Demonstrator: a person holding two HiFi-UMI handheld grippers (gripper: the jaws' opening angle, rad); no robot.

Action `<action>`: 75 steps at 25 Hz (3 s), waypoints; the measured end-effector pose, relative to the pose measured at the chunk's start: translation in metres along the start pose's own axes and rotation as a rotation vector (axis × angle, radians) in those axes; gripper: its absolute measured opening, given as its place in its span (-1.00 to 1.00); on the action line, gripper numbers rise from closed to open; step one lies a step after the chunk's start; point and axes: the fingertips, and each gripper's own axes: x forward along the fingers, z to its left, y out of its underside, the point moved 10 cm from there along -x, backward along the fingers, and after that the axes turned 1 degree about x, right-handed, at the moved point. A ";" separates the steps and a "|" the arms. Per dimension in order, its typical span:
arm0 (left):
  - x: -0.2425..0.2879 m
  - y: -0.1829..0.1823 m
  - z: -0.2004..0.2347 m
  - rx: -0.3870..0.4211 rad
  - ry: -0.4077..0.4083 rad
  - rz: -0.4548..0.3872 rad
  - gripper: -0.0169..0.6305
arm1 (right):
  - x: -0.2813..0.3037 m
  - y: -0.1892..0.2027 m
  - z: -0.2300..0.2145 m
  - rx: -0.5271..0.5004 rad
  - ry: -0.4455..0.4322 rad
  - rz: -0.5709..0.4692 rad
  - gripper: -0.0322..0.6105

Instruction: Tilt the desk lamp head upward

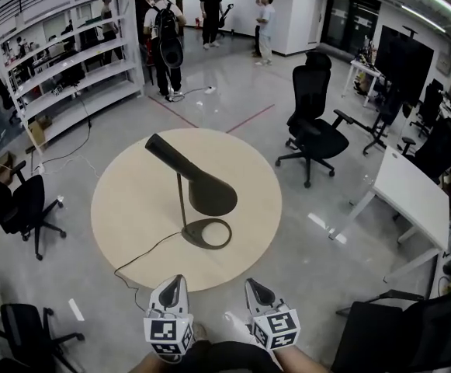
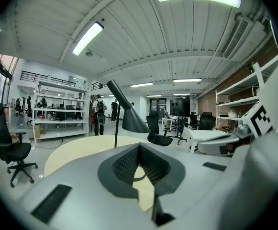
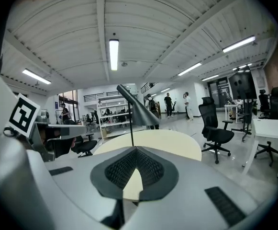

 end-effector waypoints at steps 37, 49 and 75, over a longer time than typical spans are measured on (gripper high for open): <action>0.193 -0.245 0.096 0.264 -0.204 -0.226 -0.55 | 0.231 -0.062 -0.161 0.815 -0.390 -0.118 -0.50; 0.243 -0.259 0.097 0.303 -0.212 -0.165 -0.50 | 0.278 -0.041 -0.173 1.178 -0.648 -0.145 -0.49; 0.236 -0.216 0.161 0.097 -0.162 -0.076 -0.75 | 0.184 -0.224 -0.179 0.695 -0.721 -0.324 -0.49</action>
